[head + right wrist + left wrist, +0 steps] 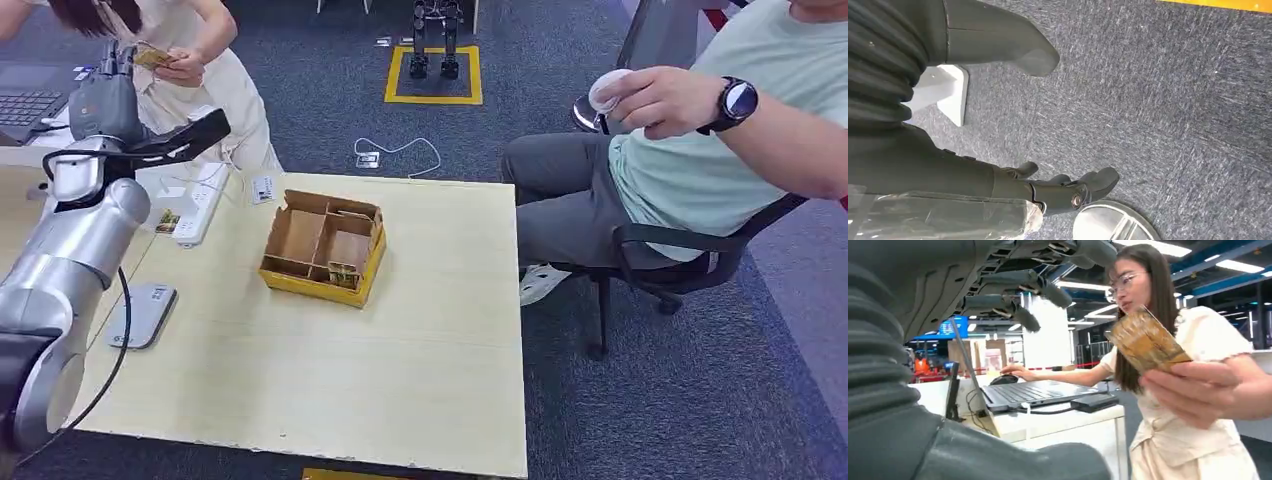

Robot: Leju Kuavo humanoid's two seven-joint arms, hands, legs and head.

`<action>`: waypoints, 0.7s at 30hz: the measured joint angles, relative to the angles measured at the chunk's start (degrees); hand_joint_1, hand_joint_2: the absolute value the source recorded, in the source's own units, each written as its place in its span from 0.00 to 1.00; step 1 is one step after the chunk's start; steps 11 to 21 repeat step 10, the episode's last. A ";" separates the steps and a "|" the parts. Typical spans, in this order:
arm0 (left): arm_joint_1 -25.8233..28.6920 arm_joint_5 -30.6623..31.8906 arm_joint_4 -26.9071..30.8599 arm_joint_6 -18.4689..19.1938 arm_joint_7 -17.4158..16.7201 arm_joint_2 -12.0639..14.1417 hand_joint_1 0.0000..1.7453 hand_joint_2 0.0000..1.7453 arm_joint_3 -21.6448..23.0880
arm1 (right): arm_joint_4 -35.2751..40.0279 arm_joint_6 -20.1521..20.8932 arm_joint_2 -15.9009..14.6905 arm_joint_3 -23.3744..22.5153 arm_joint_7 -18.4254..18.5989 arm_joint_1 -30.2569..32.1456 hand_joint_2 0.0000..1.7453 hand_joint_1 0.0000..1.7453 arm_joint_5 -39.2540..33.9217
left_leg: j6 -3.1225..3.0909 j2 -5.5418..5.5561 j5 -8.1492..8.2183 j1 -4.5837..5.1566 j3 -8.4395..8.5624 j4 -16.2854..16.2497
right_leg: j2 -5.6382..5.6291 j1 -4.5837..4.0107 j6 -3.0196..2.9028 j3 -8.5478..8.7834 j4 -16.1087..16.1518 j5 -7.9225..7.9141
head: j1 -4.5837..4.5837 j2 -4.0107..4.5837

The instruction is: Pass the card to the sensor for recognition and then transmit it.

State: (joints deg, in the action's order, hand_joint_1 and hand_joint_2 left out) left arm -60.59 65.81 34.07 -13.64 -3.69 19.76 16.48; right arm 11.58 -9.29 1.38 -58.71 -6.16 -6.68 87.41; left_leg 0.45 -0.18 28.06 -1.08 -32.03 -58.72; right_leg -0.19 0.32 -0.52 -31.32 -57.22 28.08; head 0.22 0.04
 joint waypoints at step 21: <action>1.40 -0.50 -1.20 0.85 3.28 1.22 0.00 1.00 -2.23 | 0.00 -0.04 0.00 0.20 0.00 0.04 1.00 0.00 -0.37 | 0.00 0.02 -0.01 -0.01 -0.02 0.00 | 0.01 -0.01 0.01 0.00 -0.01 0.00 | 0.00 0.00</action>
